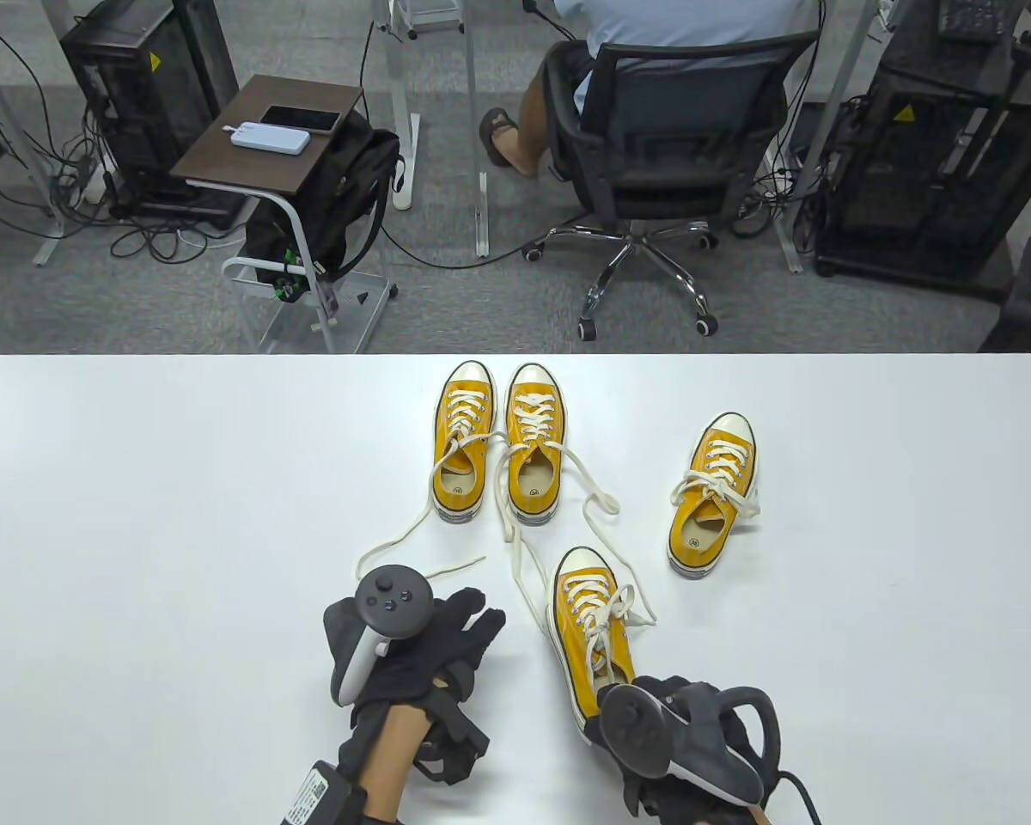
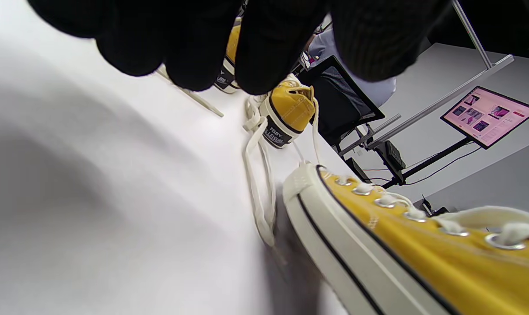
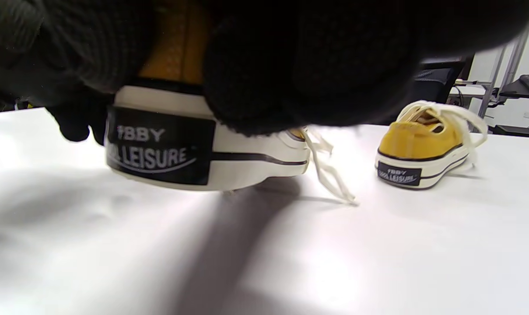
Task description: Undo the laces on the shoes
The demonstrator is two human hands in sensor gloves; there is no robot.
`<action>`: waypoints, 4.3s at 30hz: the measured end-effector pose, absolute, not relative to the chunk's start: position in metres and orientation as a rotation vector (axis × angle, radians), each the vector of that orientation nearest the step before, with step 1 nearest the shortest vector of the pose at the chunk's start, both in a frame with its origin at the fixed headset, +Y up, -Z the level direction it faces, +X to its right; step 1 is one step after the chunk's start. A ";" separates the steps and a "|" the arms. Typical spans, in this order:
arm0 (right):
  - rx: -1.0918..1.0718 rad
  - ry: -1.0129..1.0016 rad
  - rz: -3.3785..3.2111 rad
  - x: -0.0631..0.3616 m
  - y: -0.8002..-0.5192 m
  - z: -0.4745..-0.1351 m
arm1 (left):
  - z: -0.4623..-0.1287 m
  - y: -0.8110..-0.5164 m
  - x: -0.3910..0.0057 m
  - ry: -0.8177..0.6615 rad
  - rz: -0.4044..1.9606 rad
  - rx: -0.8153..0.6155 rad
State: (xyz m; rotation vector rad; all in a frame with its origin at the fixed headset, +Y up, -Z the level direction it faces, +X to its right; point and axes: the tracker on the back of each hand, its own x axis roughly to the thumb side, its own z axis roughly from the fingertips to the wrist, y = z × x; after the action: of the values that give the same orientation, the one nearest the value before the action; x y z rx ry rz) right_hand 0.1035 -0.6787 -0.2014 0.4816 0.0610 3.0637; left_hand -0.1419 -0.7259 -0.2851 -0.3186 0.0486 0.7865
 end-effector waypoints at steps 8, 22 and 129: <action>0.574 0.203 3.091 0.086 -0.703 -0.195 | -0.285 -0.730 -0.136 0.041 0.757 -0.362; 0.581 0.383 3.046 0.085 -0.717 -0.196 | -0.284 -0.739 -0.121 0.007 0.680 -0.466; -0.669 -0.766 1.846 0.358 -0.685 -0.240 | -0.264 -0.739 -0.052 -0.296 0.443 -0.570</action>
State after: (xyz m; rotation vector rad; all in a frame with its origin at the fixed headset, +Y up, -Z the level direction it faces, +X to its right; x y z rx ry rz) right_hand 0.3579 -0.6855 -0.2403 -0.6694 -0.7665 1.8457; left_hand -0.0520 -0.7394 -0.2641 -0.5701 -0.2956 0.4431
